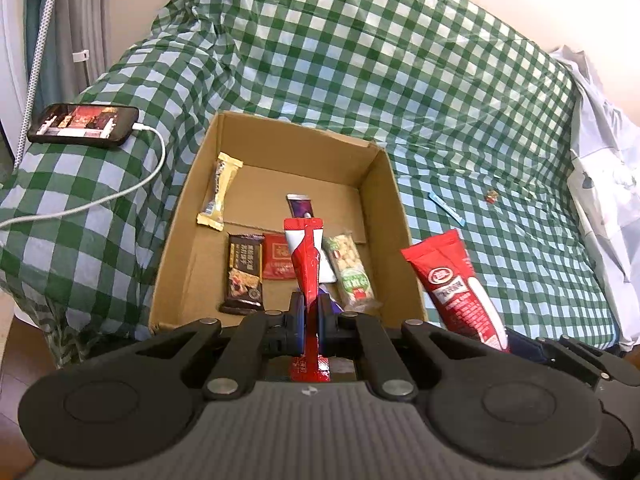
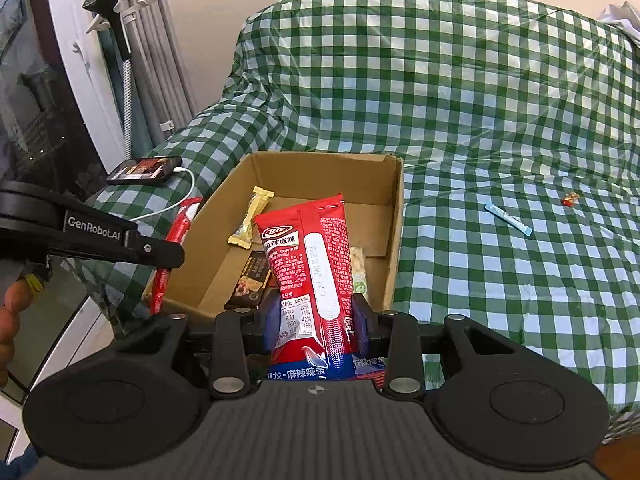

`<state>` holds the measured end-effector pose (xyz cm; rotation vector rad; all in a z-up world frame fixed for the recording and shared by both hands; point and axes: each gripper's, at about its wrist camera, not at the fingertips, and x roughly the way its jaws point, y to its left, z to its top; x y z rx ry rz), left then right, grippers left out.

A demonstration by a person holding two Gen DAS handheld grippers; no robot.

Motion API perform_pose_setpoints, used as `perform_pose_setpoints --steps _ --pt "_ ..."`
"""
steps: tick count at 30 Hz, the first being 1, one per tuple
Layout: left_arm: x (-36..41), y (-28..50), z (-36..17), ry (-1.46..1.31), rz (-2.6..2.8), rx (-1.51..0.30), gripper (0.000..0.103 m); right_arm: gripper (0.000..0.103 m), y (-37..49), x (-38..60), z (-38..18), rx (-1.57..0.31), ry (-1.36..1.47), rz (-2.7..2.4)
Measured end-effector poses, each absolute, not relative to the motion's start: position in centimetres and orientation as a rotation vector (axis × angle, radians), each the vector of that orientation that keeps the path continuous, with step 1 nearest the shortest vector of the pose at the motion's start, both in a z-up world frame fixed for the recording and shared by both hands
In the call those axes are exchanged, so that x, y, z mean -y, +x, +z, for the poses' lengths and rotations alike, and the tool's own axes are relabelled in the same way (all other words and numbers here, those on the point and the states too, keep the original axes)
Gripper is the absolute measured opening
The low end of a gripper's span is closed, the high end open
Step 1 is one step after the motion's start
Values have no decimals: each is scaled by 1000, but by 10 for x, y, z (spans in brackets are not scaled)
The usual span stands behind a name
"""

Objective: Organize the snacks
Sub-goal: 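Carry the red stick in the left tool while the right tool carries the red packet to the box, then open the left tool over the box while the right tool releases the red packet inside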

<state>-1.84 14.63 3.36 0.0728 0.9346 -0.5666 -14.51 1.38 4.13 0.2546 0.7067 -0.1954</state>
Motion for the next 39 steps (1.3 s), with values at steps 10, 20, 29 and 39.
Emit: perform_pose_setpoints --steps 10,20,29,39 --pt "-135 22 26 85 -535 -947 6 38 -110 -4 35 -726 259 -196" --pt "-116 72 -1 115 -504 -1002 6 38 -68 15 11 -786 286 -196" --pt "-98 108 -32 151 -481 -1057 6 38 -26 30 -15 -826 321 -200" --pt "-80 135 -51 201 -474 -1049 6 39 8 40 -33 -844 335 -197"
